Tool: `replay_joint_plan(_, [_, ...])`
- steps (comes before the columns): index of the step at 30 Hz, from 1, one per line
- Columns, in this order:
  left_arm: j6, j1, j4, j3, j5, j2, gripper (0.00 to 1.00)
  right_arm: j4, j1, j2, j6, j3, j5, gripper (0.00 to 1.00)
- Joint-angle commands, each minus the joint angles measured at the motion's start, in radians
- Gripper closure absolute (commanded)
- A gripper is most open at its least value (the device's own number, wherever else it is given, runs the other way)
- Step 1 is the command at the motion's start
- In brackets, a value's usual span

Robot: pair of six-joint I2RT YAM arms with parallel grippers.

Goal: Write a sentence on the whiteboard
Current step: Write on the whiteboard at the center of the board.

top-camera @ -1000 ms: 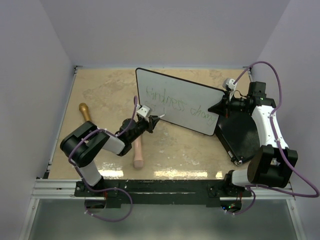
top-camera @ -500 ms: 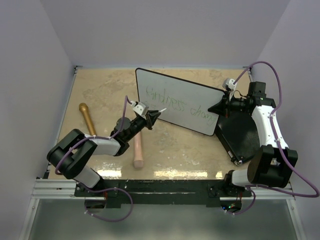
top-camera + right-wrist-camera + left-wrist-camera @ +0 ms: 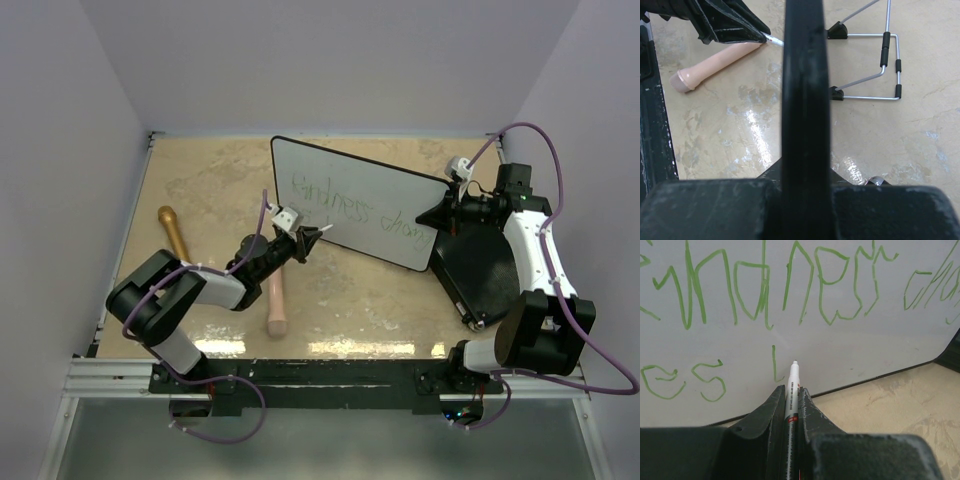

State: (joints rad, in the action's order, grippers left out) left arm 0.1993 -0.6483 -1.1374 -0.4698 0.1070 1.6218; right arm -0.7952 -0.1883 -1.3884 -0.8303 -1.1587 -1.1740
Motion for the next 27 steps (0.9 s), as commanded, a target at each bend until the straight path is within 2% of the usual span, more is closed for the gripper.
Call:
replay_joint_plan(1, [0.008, 0.004, -0.076, -0.033, -0.004, 0.019, 1.00, -0.049, 0.013, 0.006, -0.013, 0.004, 0.066, 1.00])
replay_joint_plan(17, [0.003, 0.009, -0.075, -0.058, -0.046, 0.043, 1.00, -0.052, 0.013, 0.008, -0.013, 0.005, 0.065, 1.00])
replay_joint_plan(27, [0.006, 0.010, -0.090, -0.026, -0.007, 0.021, 1.00, -0.052, 0.013, 0.008, -0.015, 0.007, 0.066, 1.00])
